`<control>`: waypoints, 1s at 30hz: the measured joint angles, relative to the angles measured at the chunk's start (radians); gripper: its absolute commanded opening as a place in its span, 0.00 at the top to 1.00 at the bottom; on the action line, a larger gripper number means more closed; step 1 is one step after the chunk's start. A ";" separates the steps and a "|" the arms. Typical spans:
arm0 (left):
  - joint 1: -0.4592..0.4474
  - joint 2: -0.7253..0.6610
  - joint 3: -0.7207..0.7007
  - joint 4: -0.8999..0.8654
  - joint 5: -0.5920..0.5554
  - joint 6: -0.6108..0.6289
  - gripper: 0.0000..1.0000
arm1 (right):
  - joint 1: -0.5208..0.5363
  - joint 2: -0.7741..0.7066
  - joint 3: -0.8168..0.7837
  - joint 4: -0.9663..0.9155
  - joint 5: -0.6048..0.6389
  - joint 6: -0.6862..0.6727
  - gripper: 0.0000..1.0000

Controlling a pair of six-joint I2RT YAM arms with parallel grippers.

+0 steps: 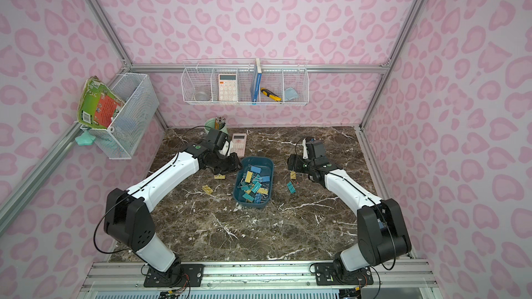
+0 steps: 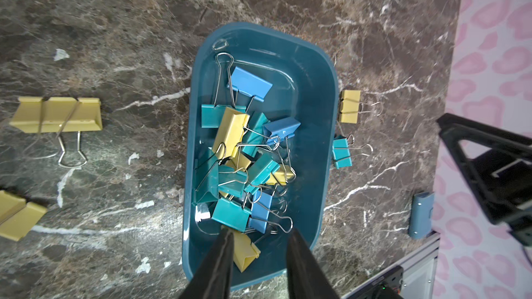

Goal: Take out the binder clips from the storage box
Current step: Pick up the binder clip from the storage box.

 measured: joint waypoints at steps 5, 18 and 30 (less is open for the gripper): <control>-0.008 0.094 0.066 -0.043 -0.019 0.052 0.68 | 0.000 -0.077 -0.021 -0.017 0.003 0.005 0.01; -0.011 0.280 0.175 -0.114 -0.092 0.148 0.72 | 0.000 -0.144 -0.040 -0.052 0.004 0.011 0.01; -0.030 0.372 0.232 -0.130 -0.125 0.178 0.91 | 0.000 -0.147 -0.046 -0.055 0.010 0.025 0.01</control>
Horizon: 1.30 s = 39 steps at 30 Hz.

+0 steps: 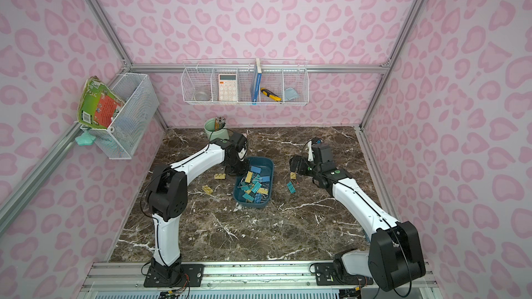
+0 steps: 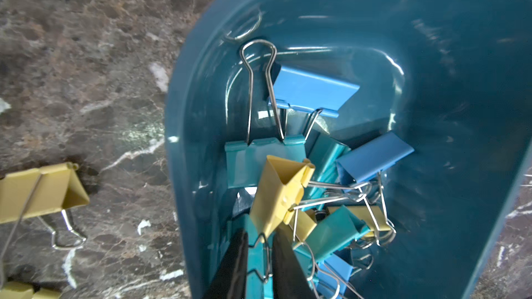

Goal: Take out the binder clips from the storage box
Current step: Pick up the binder clip from the storage box, then place the binder clip at the center of the board.

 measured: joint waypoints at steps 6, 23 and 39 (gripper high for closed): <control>-0.003 -0.002 -0.001 -0.009 -0.011 0.002 1.00 | 0.000 0.000 0.000 0.000 -0.007 0.000 0.01; 0.013 -0.398 -0.201 0.019 -0.094 -0.092 1.00 | 0.097 0.109 0.101 0.004 -0.025 0.003 0.01; 0.287 -0.818 -0.663 0.039 -0.290 -0.320 1.00 | 0.192 0.275 0.252 0.010 -0.051 -0.012 0.01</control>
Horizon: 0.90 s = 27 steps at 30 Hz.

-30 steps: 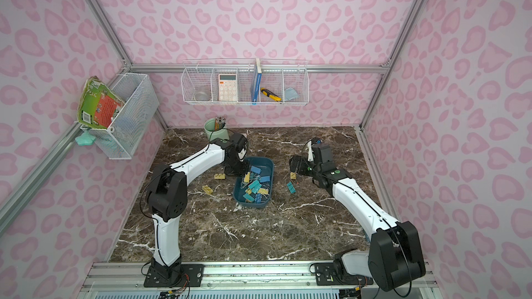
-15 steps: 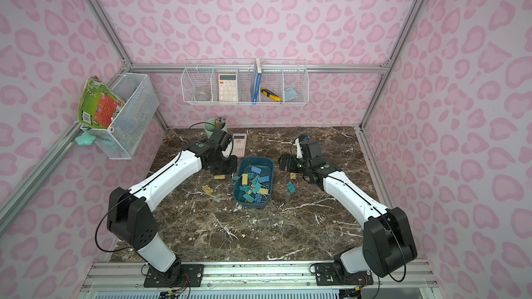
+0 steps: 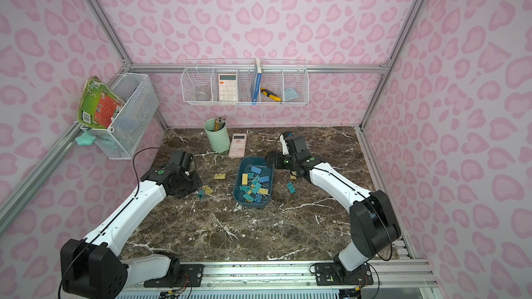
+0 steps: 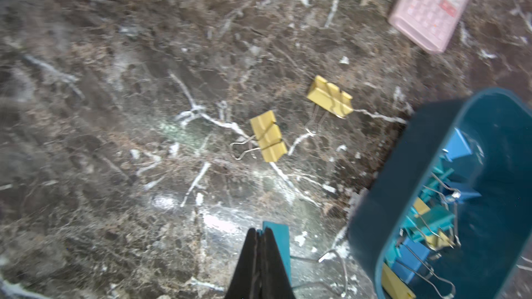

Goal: Take out the binder clips from the storage box
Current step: Place the binder clip at the center of the board.

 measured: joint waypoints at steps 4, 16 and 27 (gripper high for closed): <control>0.027 0.023 -0.004 -0.039 -0.101 -0.028 1.00 | 0.007 0.008 0.012 0.000 -0.005 -0.006 0.01; 0.034 0.273 0.033 -0.106 -0.241 -0.116 1.00 | 0.008 0.001 0.008 -0.005 -0.002 -0.010 0.01; 0.019 0.337 0.019 -0.084 -0.205 -0.141 0.73 | 0.095 0.101 0.066 -0.049 -0.012 -0.049 0.01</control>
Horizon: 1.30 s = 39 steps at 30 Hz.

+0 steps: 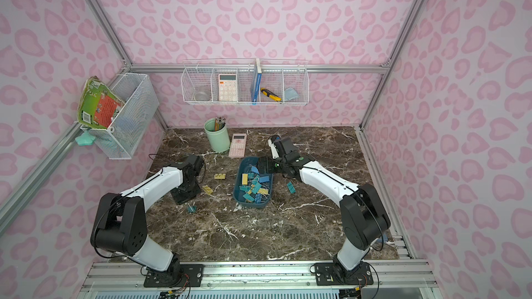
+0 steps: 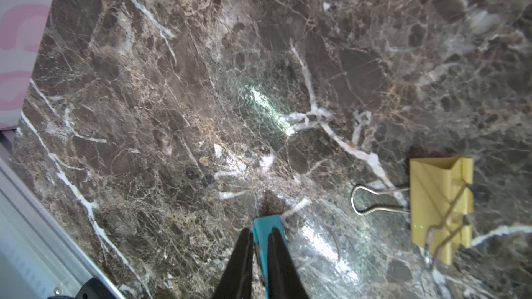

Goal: Take out the binder clips from the storage box
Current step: Place the binder clip at the center of the board, then pick up the binder clip from the storage box.

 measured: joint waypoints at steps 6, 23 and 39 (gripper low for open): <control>-0.003 -0.048 0.011 -0.007 0.033 -0.012 0.58 | 0.040 0.084 0.038 -0.006 -0.050 -0.017 0.12; -0.006 -0.304 0.143 -0.011 0.186 0.039 0.01 | 0.002 0.250 0.088 -0.015 -0.171 -0.054 0.48; -0.006 -0.327 0.157 0.008 0.243 0.066 0.01 | 0.026 0.345 0.179 -0.036 -0.177 -0.071 0.50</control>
